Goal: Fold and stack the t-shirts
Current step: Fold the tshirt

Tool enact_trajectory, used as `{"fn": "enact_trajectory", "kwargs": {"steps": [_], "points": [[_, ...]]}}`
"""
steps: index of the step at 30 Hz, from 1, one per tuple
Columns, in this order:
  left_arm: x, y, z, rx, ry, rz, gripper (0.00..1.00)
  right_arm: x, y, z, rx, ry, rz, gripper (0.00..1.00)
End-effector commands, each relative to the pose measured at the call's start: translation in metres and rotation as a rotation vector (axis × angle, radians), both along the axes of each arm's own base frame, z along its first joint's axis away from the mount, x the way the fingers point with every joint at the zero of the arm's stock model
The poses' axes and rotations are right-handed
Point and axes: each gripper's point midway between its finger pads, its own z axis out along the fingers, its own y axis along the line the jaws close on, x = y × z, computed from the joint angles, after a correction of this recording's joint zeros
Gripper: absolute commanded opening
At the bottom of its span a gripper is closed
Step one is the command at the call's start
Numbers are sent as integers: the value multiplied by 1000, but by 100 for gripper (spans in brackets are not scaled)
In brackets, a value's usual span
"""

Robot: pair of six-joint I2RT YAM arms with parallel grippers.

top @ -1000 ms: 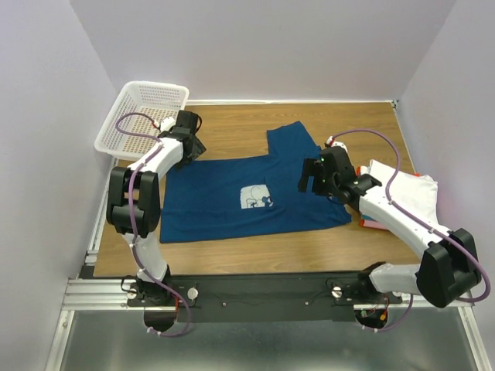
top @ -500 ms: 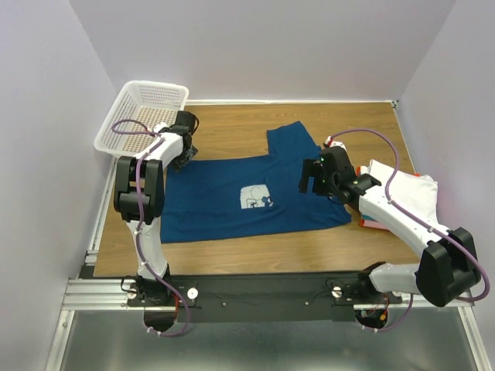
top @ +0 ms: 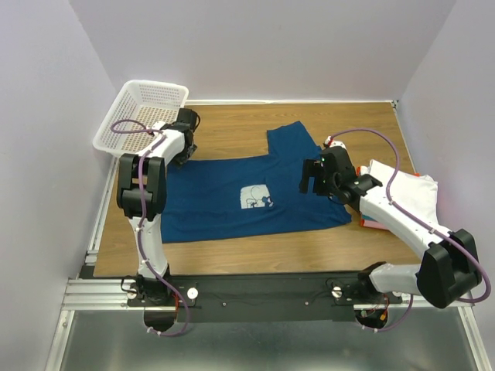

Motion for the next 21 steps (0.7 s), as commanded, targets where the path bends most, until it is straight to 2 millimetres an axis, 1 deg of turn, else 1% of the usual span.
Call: {"fn": "enact_trajectory", "kwargs": {"steps": [1, 2, 5, 6, 10, 17, 19, 20, 21], "points": [[6, 17, 1, 60, 7, 72, 65, 1, -3, 5, 1, -28, 3, 100], [10, 19, 3, 61, 0, 75, 65, 1, -3, 5, 0, -26, 3, 100], [12, 20, -2, 66, 19, 79, 65, 1, -4, 3, -5, -22, -2, 100], [8, 21, -9, 70, 44, 85, 65, 2, -4, 3, -5, -24, -2, 100], [6, 23, -20, 74, 64, 107, 65, 1, -3, 1, -3, -19, 1, 100], [12, 21, -38, 60, 78, 109, 65, 1, -4, 3, -4, -25, 5, 100], [11, 20, -43, 58, 93, 108, 63, 1, -4, 2, -2, -25, 5, 100], [10, 20, -46, 59, 100, 107, 59, 0, -3, 2, -2, -24, 7, 100], [10, 21, -47, 60, 103, 108, 57, 0, -3, 2, -1, -23, 8, 100]]}}
